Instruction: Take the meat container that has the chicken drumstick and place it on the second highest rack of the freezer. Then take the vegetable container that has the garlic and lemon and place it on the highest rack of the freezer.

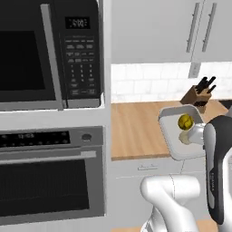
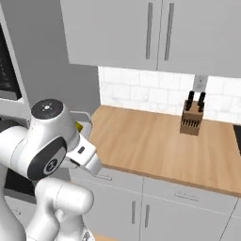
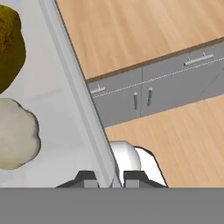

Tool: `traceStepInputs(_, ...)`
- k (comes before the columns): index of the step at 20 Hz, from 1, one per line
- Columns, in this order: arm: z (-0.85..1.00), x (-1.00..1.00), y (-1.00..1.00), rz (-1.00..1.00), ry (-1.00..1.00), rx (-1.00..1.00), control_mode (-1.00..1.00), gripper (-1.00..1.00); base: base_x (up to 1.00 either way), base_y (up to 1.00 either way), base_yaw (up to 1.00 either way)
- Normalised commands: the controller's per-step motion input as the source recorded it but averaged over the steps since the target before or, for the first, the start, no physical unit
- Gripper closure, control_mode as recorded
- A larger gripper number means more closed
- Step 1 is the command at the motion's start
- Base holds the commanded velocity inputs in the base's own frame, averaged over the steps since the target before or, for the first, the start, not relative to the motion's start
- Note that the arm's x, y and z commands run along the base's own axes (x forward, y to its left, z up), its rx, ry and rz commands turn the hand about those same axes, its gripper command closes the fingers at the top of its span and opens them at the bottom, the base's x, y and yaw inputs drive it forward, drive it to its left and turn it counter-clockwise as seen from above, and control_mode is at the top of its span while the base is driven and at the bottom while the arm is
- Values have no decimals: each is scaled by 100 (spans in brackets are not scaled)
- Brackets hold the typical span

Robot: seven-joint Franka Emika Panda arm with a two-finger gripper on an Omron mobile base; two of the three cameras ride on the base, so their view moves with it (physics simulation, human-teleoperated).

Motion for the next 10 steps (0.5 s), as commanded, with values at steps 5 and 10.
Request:
traceStepInputs(5, 0, 0, 0, 0, 0, 0, 100, 100, 0, 0, 51)
traceStepInputs(10, 0, 0, 0, 0, 0, 0, 100, 100, -19, 0, 57)
